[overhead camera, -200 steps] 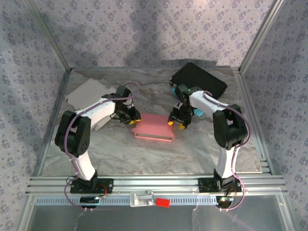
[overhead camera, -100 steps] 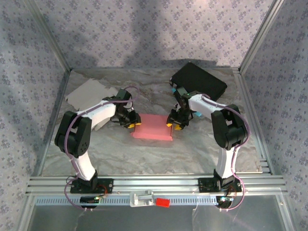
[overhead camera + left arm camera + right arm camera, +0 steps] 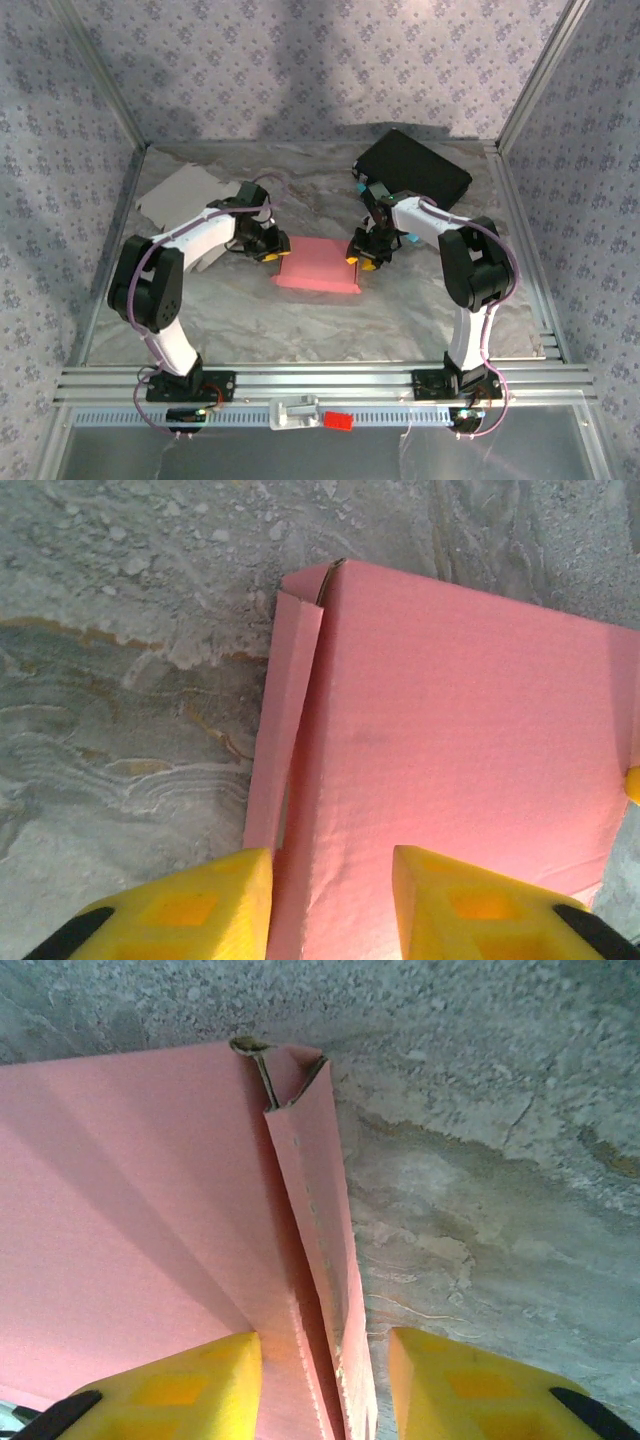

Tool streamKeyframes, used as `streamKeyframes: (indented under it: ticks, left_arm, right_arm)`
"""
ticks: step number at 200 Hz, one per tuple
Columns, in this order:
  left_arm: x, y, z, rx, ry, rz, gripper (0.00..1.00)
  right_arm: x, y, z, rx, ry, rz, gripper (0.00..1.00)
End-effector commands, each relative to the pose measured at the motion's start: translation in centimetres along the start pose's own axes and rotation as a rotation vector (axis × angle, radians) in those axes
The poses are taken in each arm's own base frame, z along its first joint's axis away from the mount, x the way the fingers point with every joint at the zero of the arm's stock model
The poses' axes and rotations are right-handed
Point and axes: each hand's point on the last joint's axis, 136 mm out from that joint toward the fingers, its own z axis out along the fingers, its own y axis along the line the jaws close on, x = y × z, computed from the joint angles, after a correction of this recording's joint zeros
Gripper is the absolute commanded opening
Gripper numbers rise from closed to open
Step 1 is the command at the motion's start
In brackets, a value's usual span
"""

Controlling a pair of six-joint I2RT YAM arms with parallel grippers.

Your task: Fold the paper box

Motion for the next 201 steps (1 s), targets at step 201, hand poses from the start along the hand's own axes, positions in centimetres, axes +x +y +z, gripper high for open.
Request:
streamKeyframes:
  ticks: [201]
  left_arm:
    - [2.8, 0.1, 3.0, 0.027, 0.039, 0.027, 0.2]
  right_arm:
    - [1.2, 2.0, 1.2, -0.16, 0.095, 0.046, 0.22]
